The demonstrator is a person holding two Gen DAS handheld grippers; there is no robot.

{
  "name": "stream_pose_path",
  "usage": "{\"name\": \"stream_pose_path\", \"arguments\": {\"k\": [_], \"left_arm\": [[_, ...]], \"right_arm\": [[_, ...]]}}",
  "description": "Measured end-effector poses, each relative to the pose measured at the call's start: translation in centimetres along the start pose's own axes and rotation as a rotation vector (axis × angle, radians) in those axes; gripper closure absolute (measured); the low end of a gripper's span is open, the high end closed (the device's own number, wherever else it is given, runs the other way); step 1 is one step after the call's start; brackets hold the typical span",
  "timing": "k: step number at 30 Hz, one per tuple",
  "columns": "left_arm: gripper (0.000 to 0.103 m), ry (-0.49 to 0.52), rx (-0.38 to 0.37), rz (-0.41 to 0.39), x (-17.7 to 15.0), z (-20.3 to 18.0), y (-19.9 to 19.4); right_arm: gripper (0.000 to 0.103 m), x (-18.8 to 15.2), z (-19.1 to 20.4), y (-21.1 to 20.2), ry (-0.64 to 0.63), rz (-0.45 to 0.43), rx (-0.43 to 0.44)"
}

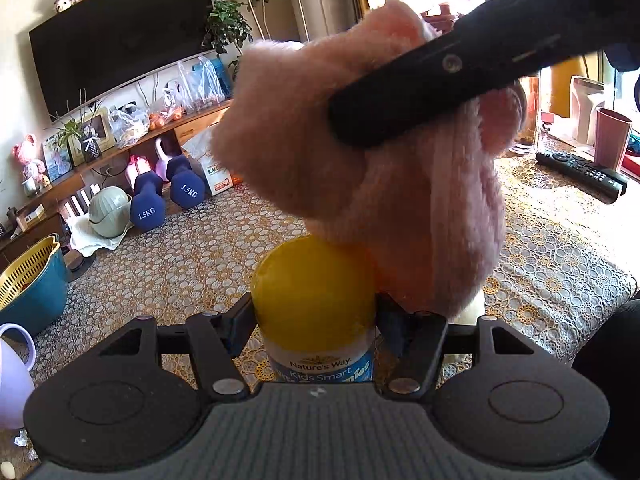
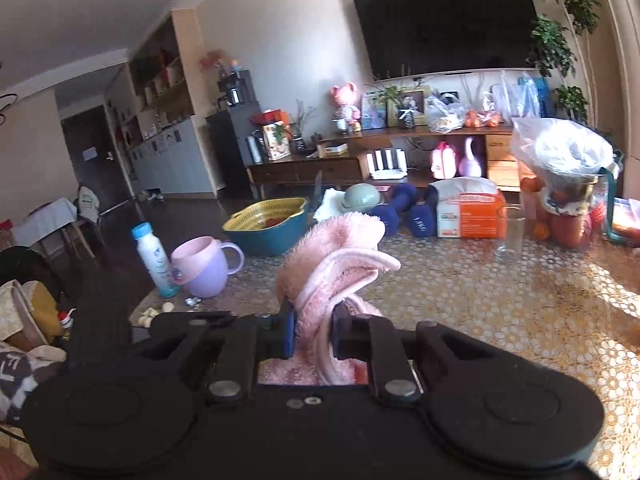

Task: Clean container
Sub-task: 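Rub the towel across the jar lid again with the right gripper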

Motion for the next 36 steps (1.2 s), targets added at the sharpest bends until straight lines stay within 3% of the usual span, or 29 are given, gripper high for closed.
{"name": "stream_pose_path", "arguments": {"k": [6, 9, 21, 30, 36], "left_arm": [[0.039, 0.050, 0.005, -0.012, 0.2, -0.9, 0.1], [0.039, 0.044, 0.006, -0.010, 0.3, -0.9, 0.3], [0.039, 0.040, -0.004, -0.025, 0.9, -0.9, 1.7], [0.040, 0.033, -0.002, -0.047, 0.9, -1.1, 2.5], [0.040, 0.003, -0.007, -0.042, 0.9, -0.6, 2.7]], "right_arm": [[0.088, -1.5, 0.4, 2.6, 0.009, 0.092, 0.065], [0.088, -1.6, -0.5, 3.1, 0.046, 0.080, 0.070], [0.087, -1.0, -3.8, 3.8, 0.077, 0.048, -0.037], [0.087, -1.5, -7.2, 3.9, 0.170, 0.038, -0.110], [0.087, -3.6, -9.6, 3.9, 0.283, 0.063, -0.140]]}}
Point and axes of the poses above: each gripper's, at about its wrist camera, not at the fingertips, and y roughly the way its jaws point, z to its left, x to its top, the point moved 2 cm from there along y, roughly the way its jaws point, and after that the axes turned 10 degrees about x, right-handed, at the moved point
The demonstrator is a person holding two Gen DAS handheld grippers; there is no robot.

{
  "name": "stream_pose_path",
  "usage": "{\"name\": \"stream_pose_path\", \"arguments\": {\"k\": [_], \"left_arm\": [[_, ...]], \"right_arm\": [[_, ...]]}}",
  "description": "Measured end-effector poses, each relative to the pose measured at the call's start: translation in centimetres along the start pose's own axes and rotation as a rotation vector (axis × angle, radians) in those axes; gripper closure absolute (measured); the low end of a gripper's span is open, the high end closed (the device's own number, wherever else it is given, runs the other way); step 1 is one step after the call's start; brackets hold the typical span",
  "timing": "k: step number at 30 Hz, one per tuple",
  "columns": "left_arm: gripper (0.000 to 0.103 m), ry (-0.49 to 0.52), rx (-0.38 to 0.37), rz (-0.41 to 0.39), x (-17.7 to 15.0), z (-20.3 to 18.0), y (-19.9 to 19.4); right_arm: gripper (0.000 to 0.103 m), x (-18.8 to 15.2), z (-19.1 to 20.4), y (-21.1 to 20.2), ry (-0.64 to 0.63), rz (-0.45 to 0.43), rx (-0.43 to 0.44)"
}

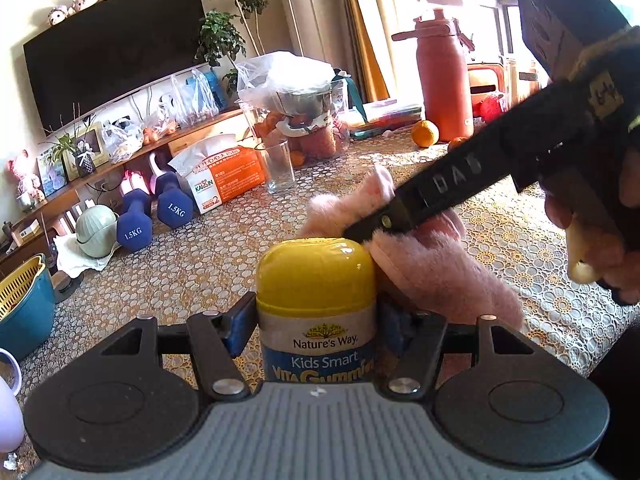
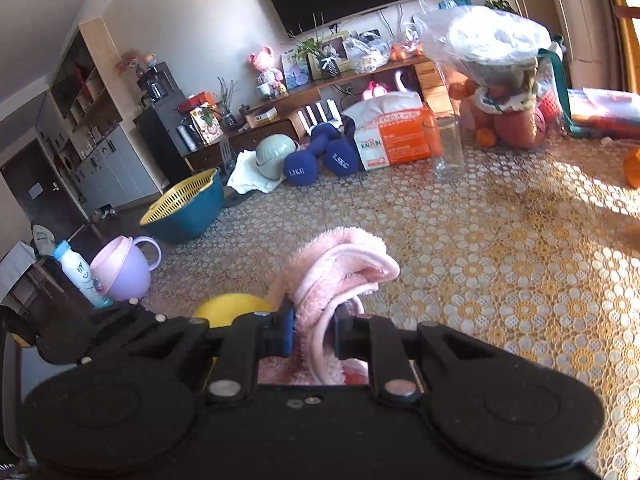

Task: Clean container
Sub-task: 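Rub the towel across the jar lid again with the right gripper, then wipe the towel down the jar's label side with the right gripper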

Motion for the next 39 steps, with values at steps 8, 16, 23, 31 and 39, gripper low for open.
{"name": "stream_pose_path", "arguments": {"k": [8, 16, 23, 31, 39], "left_arm": [[0.040, -0.010, -0.003, 0.011, -0.1, 0.3, -0.3], [0.040, 0.021, 0.015, 0.016, -0.1, 0.7, -1.4], [0.040, 0.113, 0.008, -0.001, -0.5, -0.5, -2.8], [0.040, 0.157, -0.004, 0.005, -0.7, -2.1, -2.7], [0.040, 0.141, -0.015, 0.003, -0.3, -2.1, -1.9]], "right_arm": [[0.088, -2.7, -0.2, -0.5, -0.004, 0.058, -0.016], [0.088, -0.3, 2.5, -6.8, -0.154, -0.085, -0.071], [0.088, 1.1, 7.0, -9.1, -0.303, -0.153, -0.018], [0.088, 0.0, 9.8, -6.8, -0.363, -0.080, 0.074], [0.088, -0.8, 8.1, -3.7, -0.277, -0.021, 0.095]]}}
Point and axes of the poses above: each gripper's, at about its wrist camera, not at the fingertips, and y roughly the way its jaws point, z to its left, x to its top, the point moved 2 cm from there along y, roughly the way its jaws point, and after that the axes turned 10 degrees about x, right-handed, at the moved point
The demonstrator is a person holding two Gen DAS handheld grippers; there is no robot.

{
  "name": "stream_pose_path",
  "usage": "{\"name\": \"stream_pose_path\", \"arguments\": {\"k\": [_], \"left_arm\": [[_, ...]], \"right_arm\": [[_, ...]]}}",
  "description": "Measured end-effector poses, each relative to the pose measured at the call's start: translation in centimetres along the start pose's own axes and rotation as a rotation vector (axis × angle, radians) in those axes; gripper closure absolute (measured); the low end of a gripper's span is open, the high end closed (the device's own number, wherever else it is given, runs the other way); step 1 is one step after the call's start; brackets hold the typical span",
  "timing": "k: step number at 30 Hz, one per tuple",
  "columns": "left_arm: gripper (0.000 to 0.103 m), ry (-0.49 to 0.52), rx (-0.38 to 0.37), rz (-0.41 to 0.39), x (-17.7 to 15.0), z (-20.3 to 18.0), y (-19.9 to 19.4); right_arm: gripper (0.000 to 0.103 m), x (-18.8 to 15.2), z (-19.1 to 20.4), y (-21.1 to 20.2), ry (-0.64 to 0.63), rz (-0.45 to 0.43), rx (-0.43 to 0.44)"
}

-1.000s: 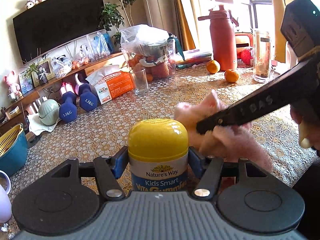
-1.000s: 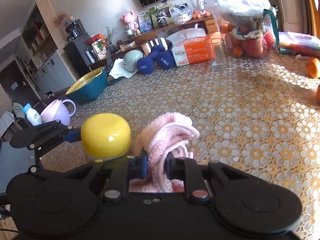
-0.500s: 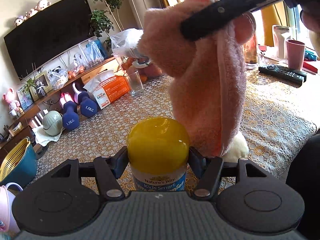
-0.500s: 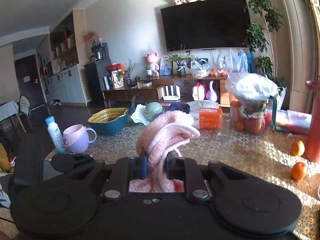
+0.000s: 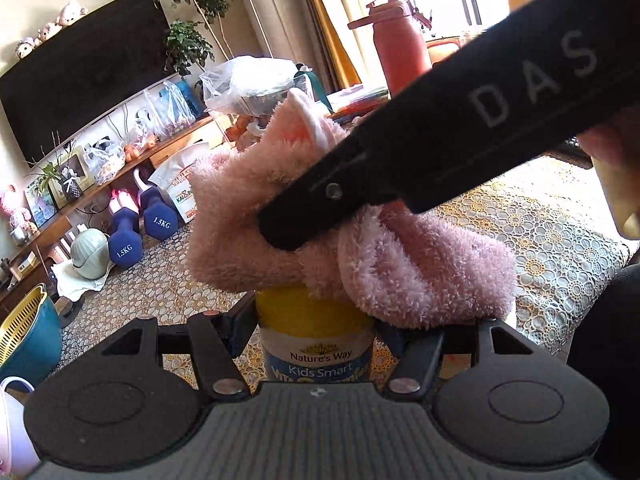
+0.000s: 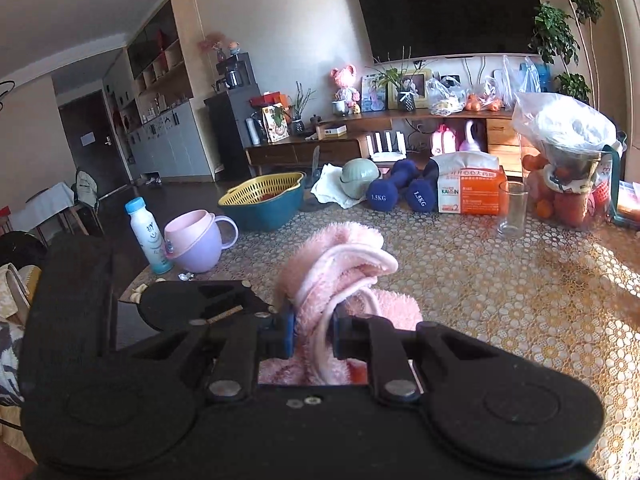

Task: Clean container
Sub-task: 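Wipe the towel down the jar's label side with the right gripper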

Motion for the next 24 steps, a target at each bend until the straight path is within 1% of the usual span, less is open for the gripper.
{"name": "stream_pose_path", "arguments": {"k": [6, 12, 14, 17, 22, 24], "left_arm": [[0.040, -0.028, -0.011, -0.011, 0.3, 0.1, 1.2], [0.040, -0.049, -0.003, -0.013, 0.2, -0.2, 2.4], [0.040, -0.067, -0.004, -0.003, 0.3, 0.3, 3.1], [0.040, -0.095, -0.008, 0.015, 0.2, 0.7, 3.7], [0.040, -0.095, -0.008, 0.024, -0.1, 0.7, 4.0], [0.040, -0.094, -0.007, 0.024, -0.2, 0.7, 4.0]], "right_arm": [[0.087, -0.3, -2.1, 0.1, 0.027, -0.010, -0.064], [0.087, -1.0, -5.3, 0.4, 0.115, -0.017, -0.115], [0.087, -1.5, -6.3, 0.7, 0.135, -0.002, -0.141], [0.087, -2.7, -7.4, 1.1, 0.168, 0.032, -0.154], [0.088, -4.7, -7.3, 1.3, 0.151, 0.103, -0.178], [0.088, -4.7, -7.4, 0.4, 0.145, 0.093, -0.197]]}}
Point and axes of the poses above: each gripper's, at about its wrist camera, not at the fingertips, and y roughly the way its jaws point, z to its left, x to its top, the point moved 2 cm from there along y, roughly the way its jaws point, and after that the axes turned 10 degrees about x, right-handed, at the moved point
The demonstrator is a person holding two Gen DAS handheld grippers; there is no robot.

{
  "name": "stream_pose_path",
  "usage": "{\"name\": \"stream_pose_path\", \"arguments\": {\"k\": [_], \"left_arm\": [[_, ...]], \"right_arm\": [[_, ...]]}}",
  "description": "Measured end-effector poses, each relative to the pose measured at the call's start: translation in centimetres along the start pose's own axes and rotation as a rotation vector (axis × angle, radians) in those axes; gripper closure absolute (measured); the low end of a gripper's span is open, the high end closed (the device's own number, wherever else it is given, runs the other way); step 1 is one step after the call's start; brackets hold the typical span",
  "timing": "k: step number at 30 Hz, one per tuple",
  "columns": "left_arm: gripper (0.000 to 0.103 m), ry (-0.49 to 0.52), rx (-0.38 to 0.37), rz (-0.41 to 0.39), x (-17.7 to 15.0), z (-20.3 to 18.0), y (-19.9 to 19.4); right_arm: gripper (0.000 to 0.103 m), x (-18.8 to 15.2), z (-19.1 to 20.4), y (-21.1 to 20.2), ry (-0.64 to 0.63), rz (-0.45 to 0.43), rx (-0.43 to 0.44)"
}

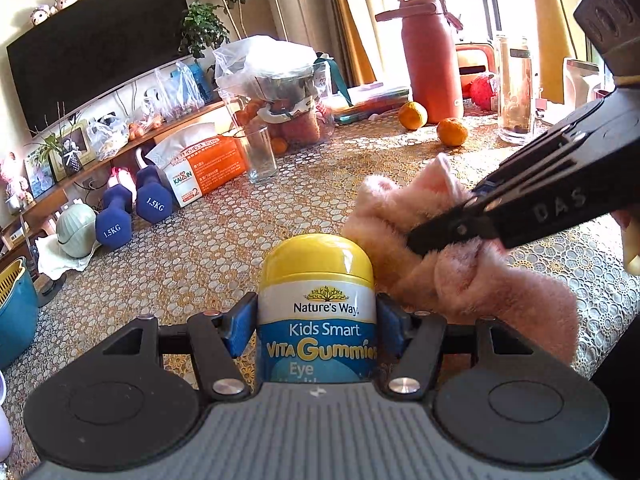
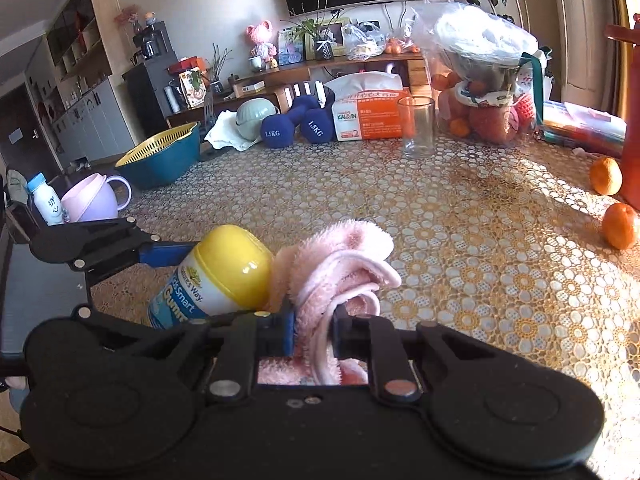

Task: Clean container
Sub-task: 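Wipe the towel down the jar's label side with the right gripper, then wipe the jar side once more, then lift the towel away with the right gripper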

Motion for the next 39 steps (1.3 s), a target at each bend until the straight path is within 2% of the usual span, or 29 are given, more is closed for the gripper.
{"name": "stream_pose_path", "arguments": {"k": [3, 6, 10, 13, 16, 18, 20, 23, 28, 34, 39], "left_arm": [[0.040, -0.001, 0.002, -0.002, 0.0, 0.0, 0.0], [0.040, -0.002, 0.006, 0.000, 0.0, 0.0, 0.2], [0.040, -0.014, 0.010, 0.010, -0.1, 0.0, 0.5], [0.040, -0.015, 0.008, 0.014, -0.1, -0.1, 0.8], [0.040, -0.022, 0.001, 0.016, -0.2, -0.1, 1.1], [0.040, -0.039, -0.020, 0.017, -0.3, 0.1, 1.3], [0.040, -0.036, -0.020, 0.024, -0.4, 0.1, 1.5], [0.040, -0.045, -0.030, 0.046, -0.7, 0.0, 2.1], [0.041, -0.055, -0.038, 0.037, -0.9, 0.1, 2.2], [0.041, -0.063, -0.033, 0.045, -1.0, 0.3, 2.2], [0.040, -0.084, -0.027, 0.056, -1.4, 0.7, 1.7]], "right_arm": [[0.088, 0.9, -0.3, -2.3, -0.006, -0.061, -0.034], [0.088, 2.3, -0.2, -4.8, -0.011, -0.138, -0.025], [0.088, 4.0, 1.1, -6.3, -0.037, -0.192, 0.062], [0.088, 4.6, 2.9, -5.0, -0.069, -0.165, 0.163], [0.088, 4.2, 4.6, -2.4, -0.108, -0.090, 0.229], [0.089, 3.6, 5.2, -0.5, -0.121, -0.036, 0.242], [0.089, 3.1, 4.8, 0.8, -0.082, -0.004, 0.258], [0.089, 2.9, 3.6, 1.8, -0.036, 0.011, 0.248], [0.088, 3.0, 2.2, 2.6, -0.010, 0.007, 0.218], [0.087, 3.4, 0.6, 3.3, 0.009, -0.012, 0.148], [0.087, 2.9, -1.6, 3.7, 0.075, -0.007, 0.099]]}}
Point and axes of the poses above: each gripper's, at about its wrist camera, not at the fingertips, and y roughly the way its jaws point, z to its left, x to its top, the point moved 2 cm from there along y, roughly the way its jaws point, and after that the axes turned 10 degrees about x, right-handed, at the moved point
